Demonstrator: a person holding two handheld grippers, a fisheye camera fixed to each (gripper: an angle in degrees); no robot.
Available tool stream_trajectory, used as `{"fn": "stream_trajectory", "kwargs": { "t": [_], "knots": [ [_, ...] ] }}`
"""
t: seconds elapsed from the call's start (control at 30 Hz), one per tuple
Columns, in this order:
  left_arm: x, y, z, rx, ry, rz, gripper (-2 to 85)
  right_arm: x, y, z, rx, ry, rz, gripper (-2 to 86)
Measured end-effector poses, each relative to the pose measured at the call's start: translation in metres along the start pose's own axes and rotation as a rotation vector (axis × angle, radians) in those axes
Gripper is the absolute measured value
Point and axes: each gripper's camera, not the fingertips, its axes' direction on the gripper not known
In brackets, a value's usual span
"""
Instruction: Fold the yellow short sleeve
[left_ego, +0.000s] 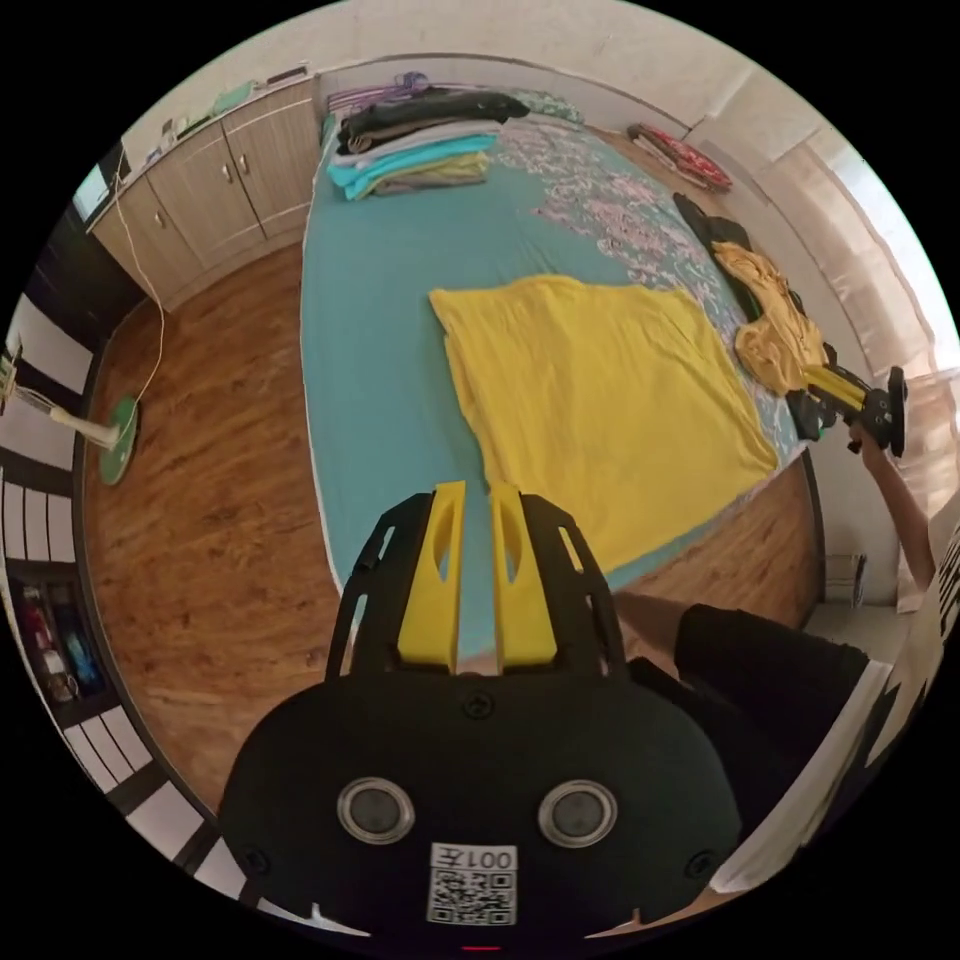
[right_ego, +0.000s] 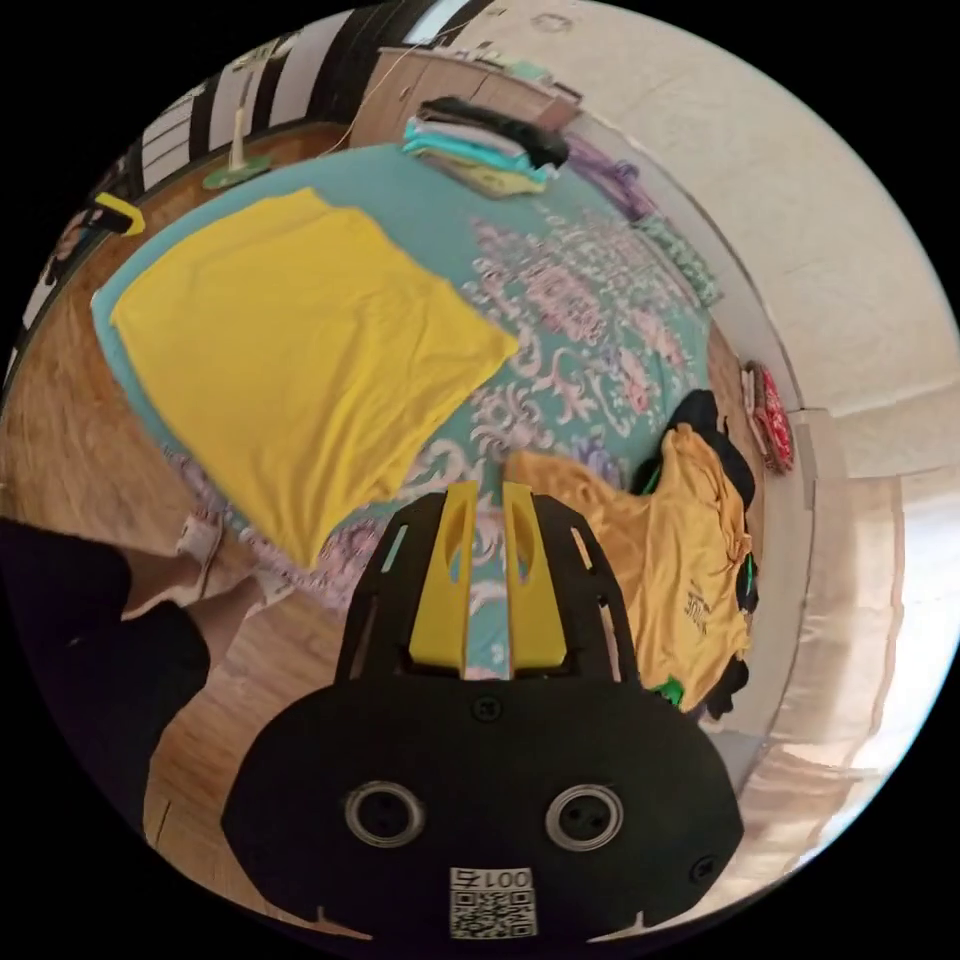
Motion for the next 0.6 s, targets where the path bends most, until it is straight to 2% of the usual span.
{"fn": "stream_trajectory", "kwargs": {
  "t": [0.13, 0.3, 0.43, 0.6],
  "knots": [
    [-0.026, -0.073, 0.013, 0.093, 0.107, -0.008, 2.1, 0.044, -0.059, 0.05, 0.098, -0.196, 0.098, 7.6],
    [-0.049, -0.126, 0.043, 0.068, 0.197, -0.129, 2.9, 0.075, -0.109, 0.112, 0.051, -0.381, 0.209, 8.2],
    [-0.06, -0.151, 0.061, 0.049, 0.227, -0.203, 1.5, 0.086, -0.131, 0.143, -0.003, -0.529, 0.271, 5.2],
    [-0.065, -0.165, 0.063, 0.041, 0.208, -0.177, -0.7, 0.088, -0.136, 0.141, 0.026, -0.533, 0.29, 1.6]
  ]
}}
